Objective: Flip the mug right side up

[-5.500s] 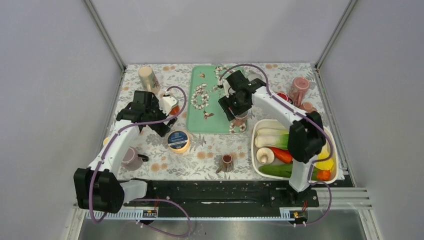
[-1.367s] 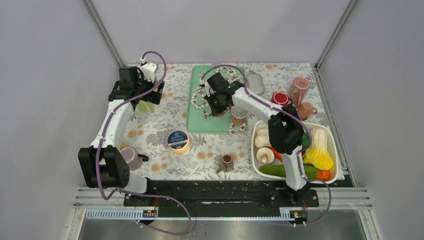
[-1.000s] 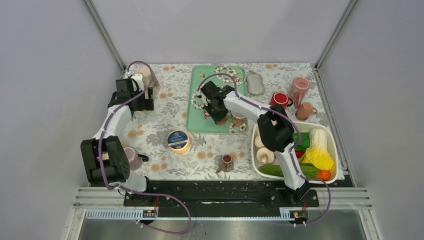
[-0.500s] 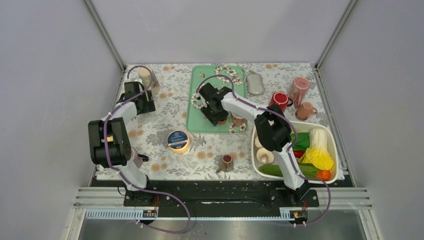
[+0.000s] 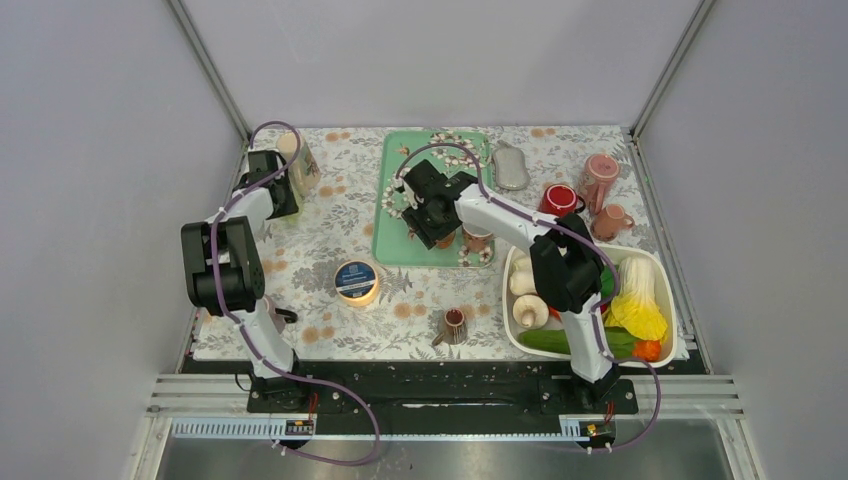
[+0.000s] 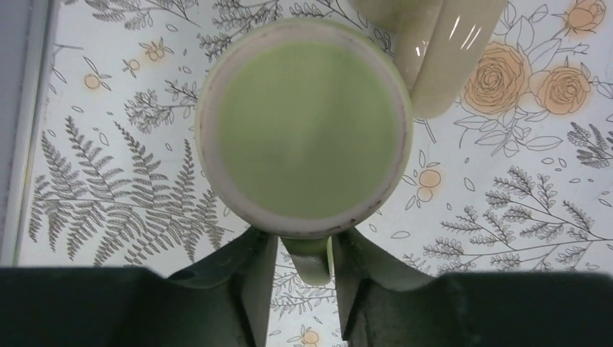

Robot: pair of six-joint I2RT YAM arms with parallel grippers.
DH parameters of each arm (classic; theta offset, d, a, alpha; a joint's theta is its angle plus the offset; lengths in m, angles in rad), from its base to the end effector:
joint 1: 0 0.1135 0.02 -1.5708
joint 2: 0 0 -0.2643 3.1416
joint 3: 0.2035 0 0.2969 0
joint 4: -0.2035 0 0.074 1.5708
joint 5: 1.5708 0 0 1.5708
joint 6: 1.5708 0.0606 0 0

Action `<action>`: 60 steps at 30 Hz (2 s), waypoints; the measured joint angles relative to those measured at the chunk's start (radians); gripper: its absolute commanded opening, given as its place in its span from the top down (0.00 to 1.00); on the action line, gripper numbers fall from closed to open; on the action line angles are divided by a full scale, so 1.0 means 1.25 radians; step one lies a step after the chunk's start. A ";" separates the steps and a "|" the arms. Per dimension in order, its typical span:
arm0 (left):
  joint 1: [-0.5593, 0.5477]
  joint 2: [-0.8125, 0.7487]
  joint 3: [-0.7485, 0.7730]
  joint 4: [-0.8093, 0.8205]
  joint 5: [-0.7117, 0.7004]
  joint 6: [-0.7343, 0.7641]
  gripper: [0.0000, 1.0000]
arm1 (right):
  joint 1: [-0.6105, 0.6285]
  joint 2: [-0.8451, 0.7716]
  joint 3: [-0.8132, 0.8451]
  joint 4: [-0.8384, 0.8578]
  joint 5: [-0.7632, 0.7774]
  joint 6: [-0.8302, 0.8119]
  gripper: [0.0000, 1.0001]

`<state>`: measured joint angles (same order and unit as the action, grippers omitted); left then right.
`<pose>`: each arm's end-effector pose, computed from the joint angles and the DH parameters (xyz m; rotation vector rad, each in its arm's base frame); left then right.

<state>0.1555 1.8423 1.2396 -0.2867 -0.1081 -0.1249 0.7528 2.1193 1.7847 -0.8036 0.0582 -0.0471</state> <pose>0.4426 0.0760 0.1485 -0.3902 2.4275 0.1463 0.3735 0.3451 0.1781 -1.0403 2.5055 0.1319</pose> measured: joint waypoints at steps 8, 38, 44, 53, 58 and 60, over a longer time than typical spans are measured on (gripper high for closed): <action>0.011 0.006 0.011 -0.012 0.009 0.001 1.00 | 0.000 -0.033 -0.047 0.020 -0.018 -0.001 0.38; 0.004 -0.420 -0.054 -0.187 0.637 -0.057 1.00 | 0.003 -0.200 -0.389 1.070 -0.431 0.649 0.01; -0.045 -0.460 -0.049 -0.183 0.719 -0.106 1.00 | 0.003 -0.137 -0.362 1.229 -0.432 0.791 0.05; -0.079 -0.459 -0.049 -0.147 0.801 -0.161 1.00 | -0.012 -0.134 -0.357 1.380 -0.425 0.886 1.00; -0.080 -0.435 -0.042 -0.166 0.828 -0.192 0.02 | -0.019 -0.129 -0.358 1.470 -0.450 0.874 1.00; -0.085 -0.427 -0.025 -0.208 0.799 -0.135 0.01 | -0.028 -0.130 -0.362 1.440 -0.453 0.869 1.00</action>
<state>0.0486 1.3083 1.2083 -0.5465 0.8902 -0.2932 0.7174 1.9572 1.3323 0.9970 -0.5087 1.0389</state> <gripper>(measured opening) 0.890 0.191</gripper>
